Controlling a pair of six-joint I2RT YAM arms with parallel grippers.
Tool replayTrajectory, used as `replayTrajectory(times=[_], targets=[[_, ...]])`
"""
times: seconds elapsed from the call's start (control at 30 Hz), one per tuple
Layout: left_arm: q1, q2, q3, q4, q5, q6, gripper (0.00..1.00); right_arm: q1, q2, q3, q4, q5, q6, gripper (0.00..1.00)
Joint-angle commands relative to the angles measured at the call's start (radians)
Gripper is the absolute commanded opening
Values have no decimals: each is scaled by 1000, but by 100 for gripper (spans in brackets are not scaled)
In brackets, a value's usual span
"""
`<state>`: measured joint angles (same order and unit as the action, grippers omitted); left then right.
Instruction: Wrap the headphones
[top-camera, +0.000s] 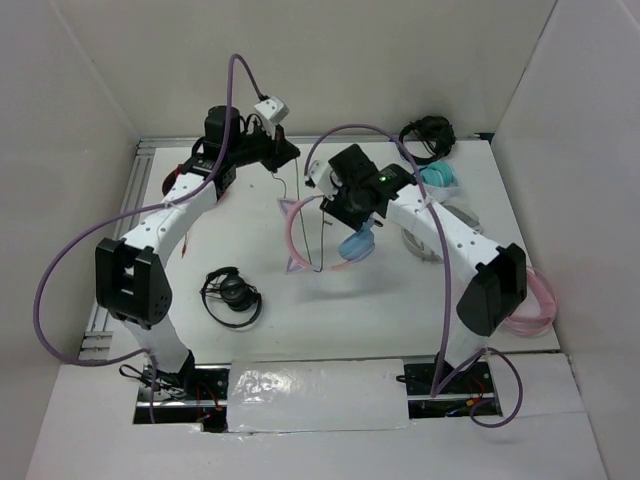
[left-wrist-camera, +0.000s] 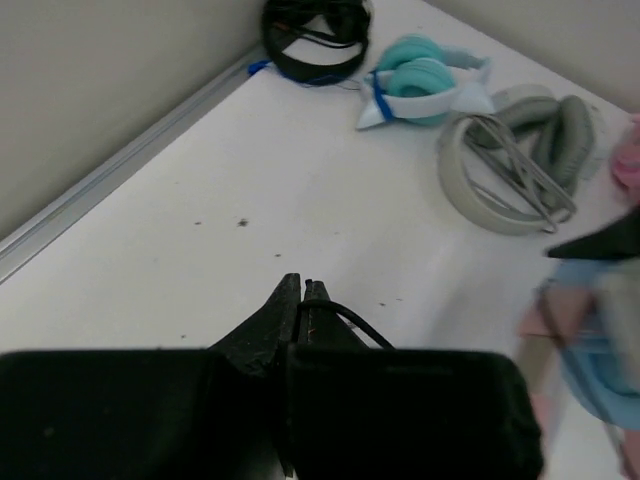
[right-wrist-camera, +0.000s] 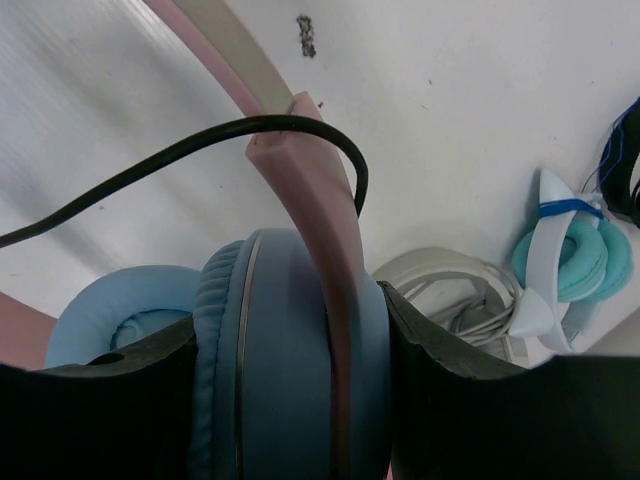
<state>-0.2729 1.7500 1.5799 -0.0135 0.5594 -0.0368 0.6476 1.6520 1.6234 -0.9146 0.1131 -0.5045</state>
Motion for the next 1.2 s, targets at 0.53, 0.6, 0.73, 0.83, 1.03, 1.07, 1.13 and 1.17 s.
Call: replayTrajectory(times=[0.53,0.6,0.73,0.83,1.03,1.07,1.13,1.17], targets=[[-253,-303,-181,-62,-312,160,0,-61,305,446,-87,421,545,0],[-269,-296,-202,-80,-348,134,0,-89,260,434,-46,370,618,0],[-281,-299,-251,-85,-339,75,0,-169,164,372,51,290,741,0],[-285,-319,-303,-69,-319,5,0,-193,92,313,115,251,787,0],[-288,-369,-431,-10,-244,-83,10,-244,-46,178,232,104,842,0],[-288,-374,-463,4,-218,-95,11,-255,-81,135,278,77,863,0],[-288,-379,-483,44,-172,-119,12,-258,-112,96,318,25,882,0],[-287,-377,-494,50,-152,-121,13,-261,-126,78,336,-1,899,0]])
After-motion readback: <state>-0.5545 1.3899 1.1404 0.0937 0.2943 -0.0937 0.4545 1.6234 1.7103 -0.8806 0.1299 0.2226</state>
